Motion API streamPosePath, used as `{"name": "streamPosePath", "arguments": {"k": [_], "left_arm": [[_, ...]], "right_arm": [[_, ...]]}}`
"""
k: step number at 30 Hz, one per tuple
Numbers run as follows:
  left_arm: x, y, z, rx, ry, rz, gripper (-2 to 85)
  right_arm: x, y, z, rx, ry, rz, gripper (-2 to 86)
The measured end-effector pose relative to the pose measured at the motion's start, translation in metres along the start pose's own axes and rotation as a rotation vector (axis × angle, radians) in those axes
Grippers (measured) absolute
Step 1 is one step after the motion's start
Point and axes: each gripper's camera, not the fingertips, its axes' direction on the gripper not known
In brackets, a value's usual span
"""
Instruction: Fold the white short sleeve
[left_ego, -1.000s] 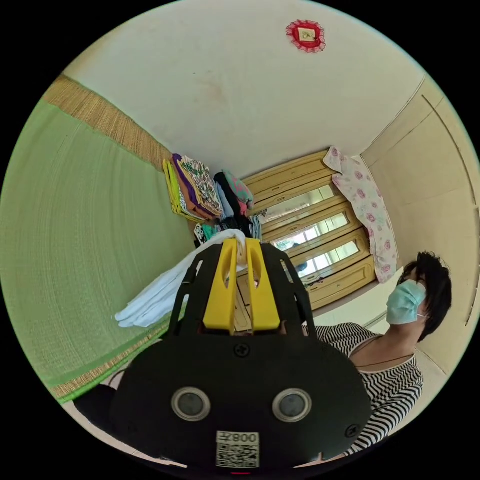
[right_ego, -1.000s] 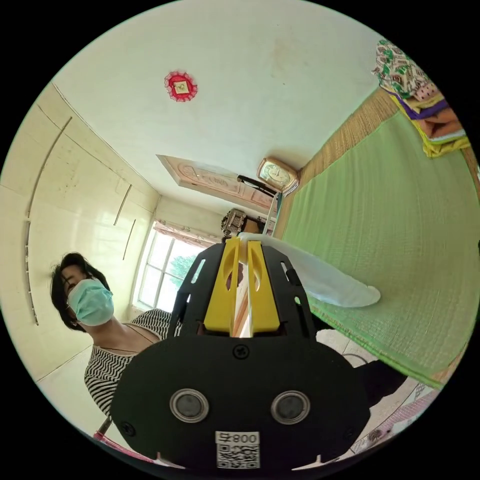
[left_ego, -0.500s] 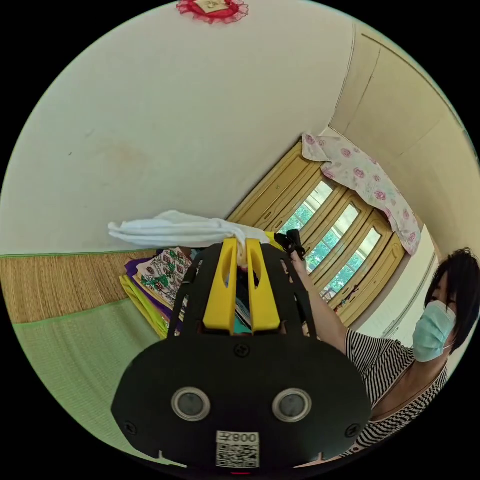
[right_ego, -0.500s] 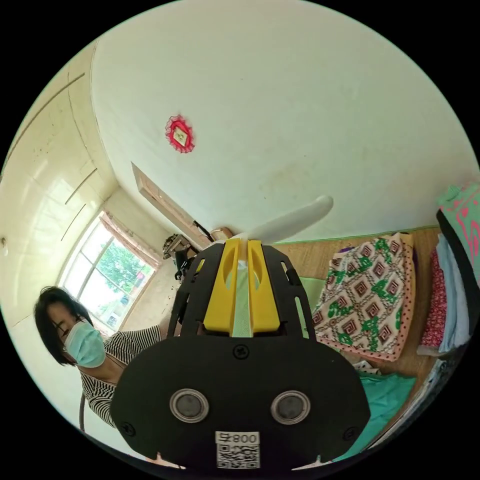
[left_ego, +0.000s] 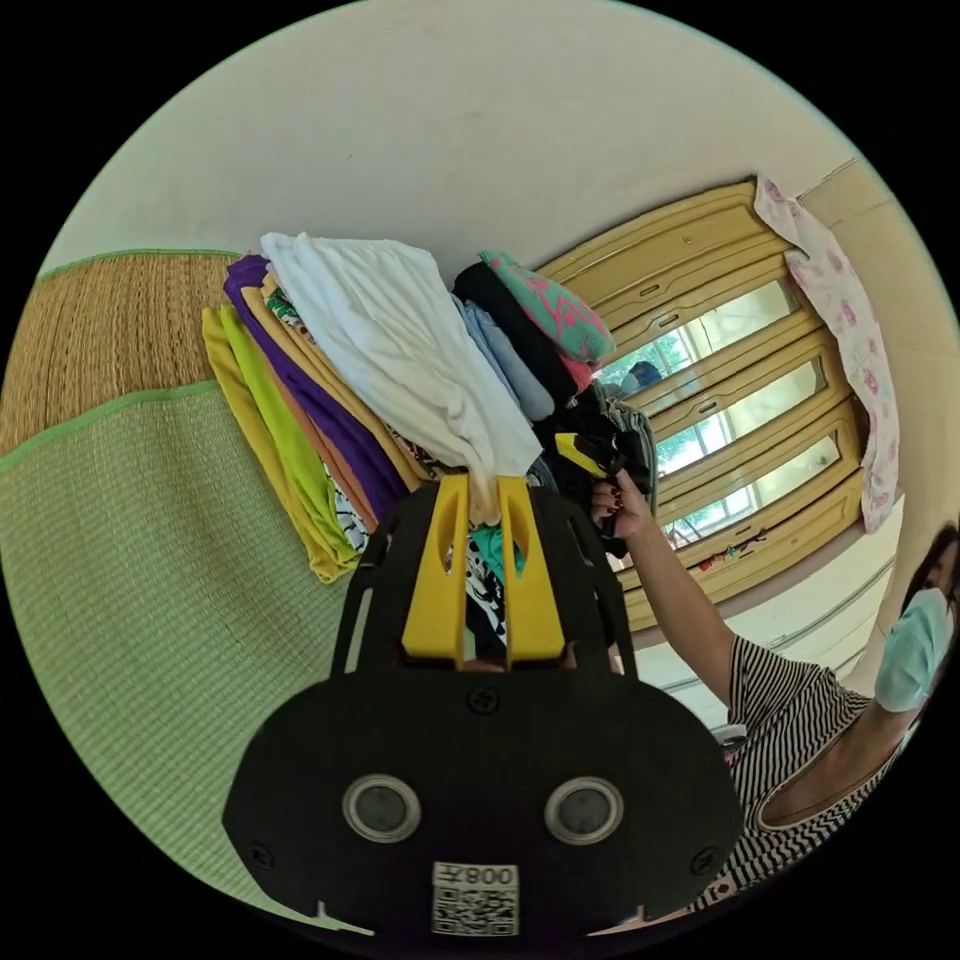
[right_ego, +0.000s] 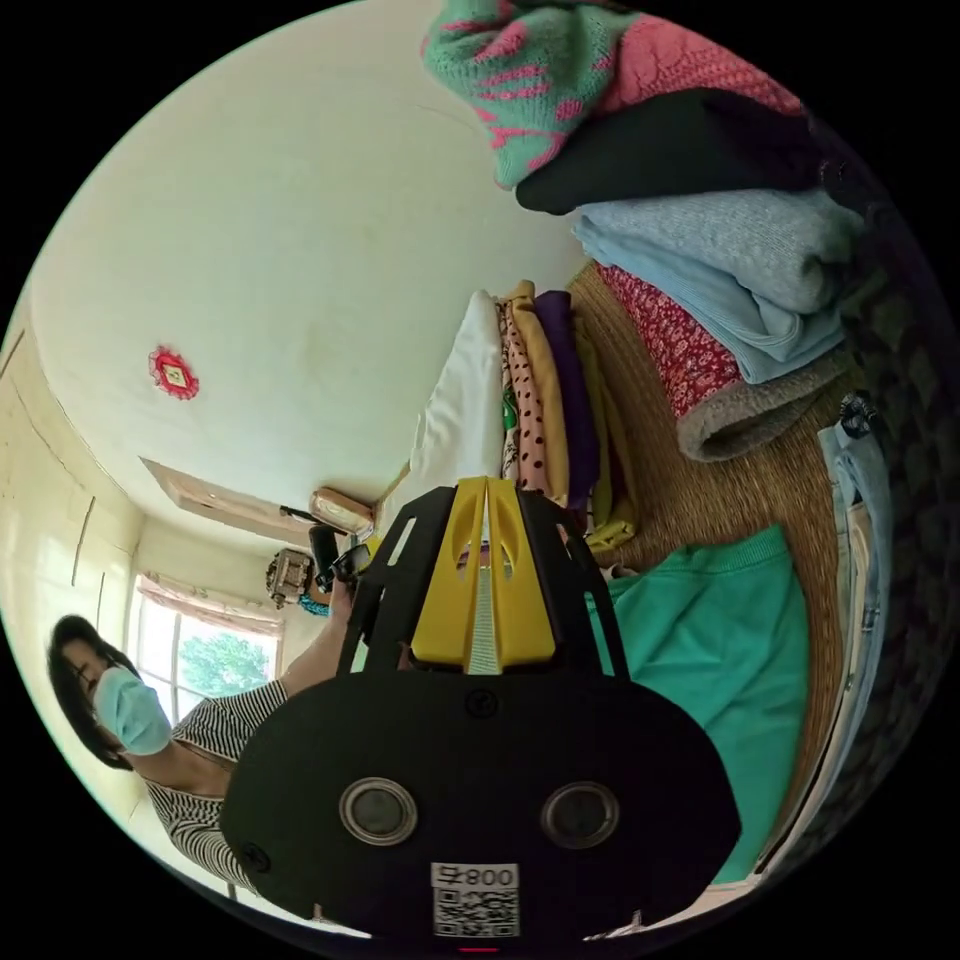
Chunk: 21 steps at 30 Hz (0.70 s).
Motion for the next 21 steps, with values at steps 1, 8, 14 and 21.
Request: {"name": "streamPosePath", "arguments": {"k": [1, 8, 14, 21], "left_arm": [[0.003, 0.003, 0.001, 0.022, 0.003, 0.018, 5.3], [0.001, 0.002, 0.06, -0.013, -0.063, 0.011, 2.9], [0.001, 0.006, 0.098, -0.043, -0.092, 0.012, 2.1], [0.033, 0.063, 0.112, -0.121, -0.069, 0.181, 1.6]], "right_arm": [[-0.008, 0.002, 0.0, 0.011, -0.002, -0.026, 0.1], [-0.106, 0.006, 0.092, -0.102, 0.243, -0.269, 0.0], [-0.089, -0.015, 0.133, -0.123, 0.36, -0.141, 0.1], [-0.161, 0.068, 0.072, 0.061, 0.381, -0.3, 0.4]]}}
